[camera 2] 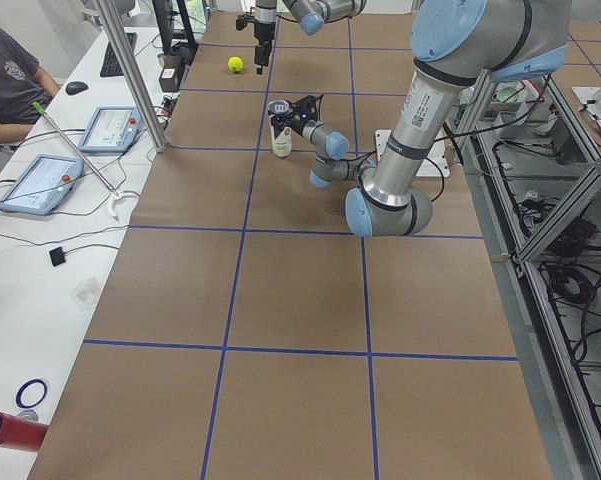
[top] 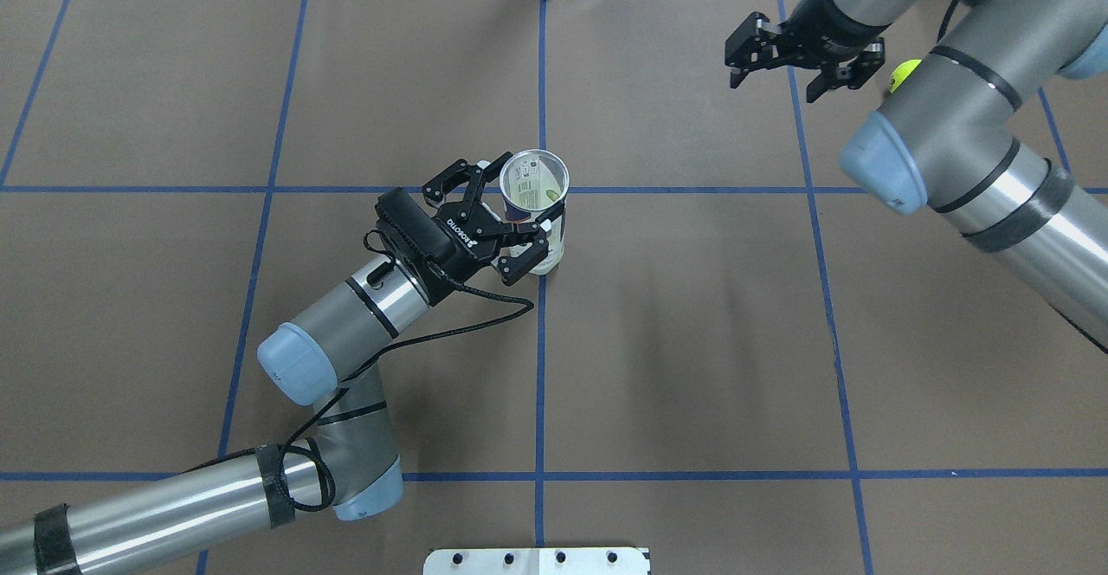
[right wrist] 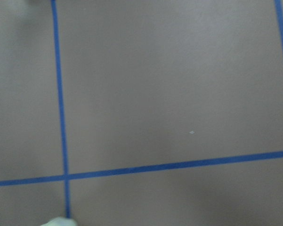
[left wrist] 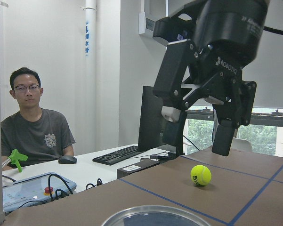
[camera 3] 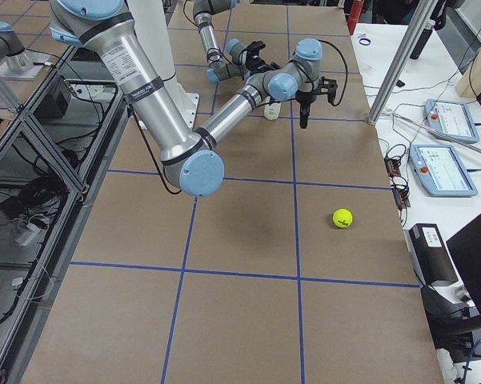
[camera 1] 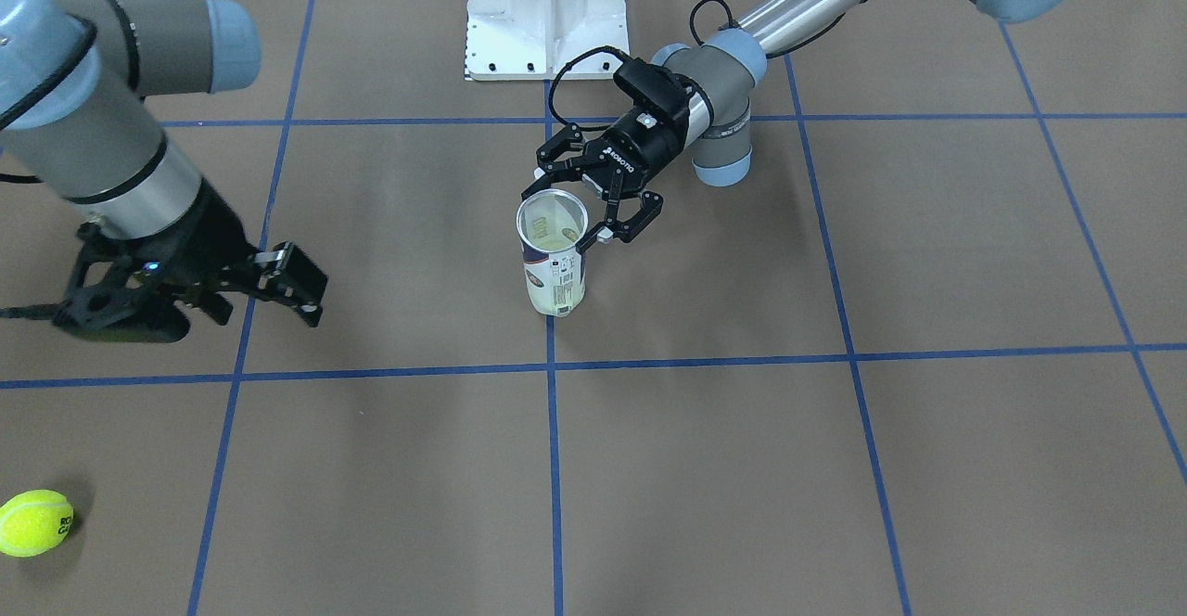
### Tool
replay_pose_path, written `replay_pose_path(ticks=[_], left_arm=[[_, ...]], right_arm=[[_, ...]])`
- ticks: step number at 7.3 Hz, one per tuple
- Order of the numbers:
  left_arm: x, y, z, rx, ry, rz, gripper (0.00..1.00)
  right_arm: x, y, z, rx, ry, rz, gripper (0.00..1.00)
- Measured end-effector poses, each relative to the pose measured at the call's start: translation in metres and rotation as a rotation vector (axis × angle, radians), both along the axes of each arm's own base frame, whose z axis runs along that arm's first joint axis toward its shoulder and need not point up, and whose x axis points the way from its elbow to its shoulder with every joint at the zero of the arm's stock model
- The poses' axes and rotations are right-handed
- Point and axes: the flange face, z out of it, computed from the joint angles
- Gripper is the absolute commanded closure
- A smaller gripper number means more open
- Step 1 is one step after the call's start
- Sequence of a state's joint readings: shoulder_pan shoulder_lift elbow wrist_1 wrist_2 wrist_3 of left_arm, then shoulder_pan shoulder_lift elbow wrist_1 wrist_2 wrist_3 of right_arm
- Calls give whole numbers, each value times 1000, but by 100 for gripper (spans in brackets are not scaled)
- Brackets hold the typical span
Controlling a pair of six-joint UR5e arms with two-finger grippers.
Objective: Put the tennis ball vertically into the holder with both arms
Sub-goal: 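Raise the right gripper away and move toward the other yellow ball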
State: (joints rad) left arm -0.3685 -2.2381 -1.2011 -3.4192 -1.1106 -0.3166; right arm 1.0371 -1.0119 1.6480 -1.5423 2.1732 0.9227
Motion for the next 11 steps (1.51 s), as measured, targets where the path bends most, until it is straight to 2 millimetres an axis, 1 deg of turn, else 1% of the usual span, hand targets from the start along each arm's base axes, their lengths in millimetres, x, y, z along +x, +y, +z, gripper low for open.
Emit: replay_pose_path(ticks=[1, 2, 3, 4, 5, 6, 8, 11], left_arm=[[0, 0, 0, 0, 0, -1, 14], [0, -1, 0, 0, 0, -1, 13], [-1, -1, 0, 1, 1, -1, 13], [-1, -1, 0, 0, 1, -2, 13], [-1, -1, 1, 0, 1, -2, 13], [-1, -1, 1, 0, 1, -3, 13], [-2, -1, 0, 1, 2, -3, 13], [-2, -2, 0, 1, 2, -4, 13]], right_arm=[[34, -33, 48, 5, 52, 2, 1], [62, -63, 100, 21, 81, 10, 1], [79, -86, 148, 46, 104, 28, 1], [87, -98, 183, 68, 140, 44, 1], [90, -103, 205, 79, 176, 49, 1], [87, -105, 218, 86, 199, 48, 1], [67, -103, 244, 122, 224, 45, 1], [46, -100, 274, 172, 247, 44, 2]])
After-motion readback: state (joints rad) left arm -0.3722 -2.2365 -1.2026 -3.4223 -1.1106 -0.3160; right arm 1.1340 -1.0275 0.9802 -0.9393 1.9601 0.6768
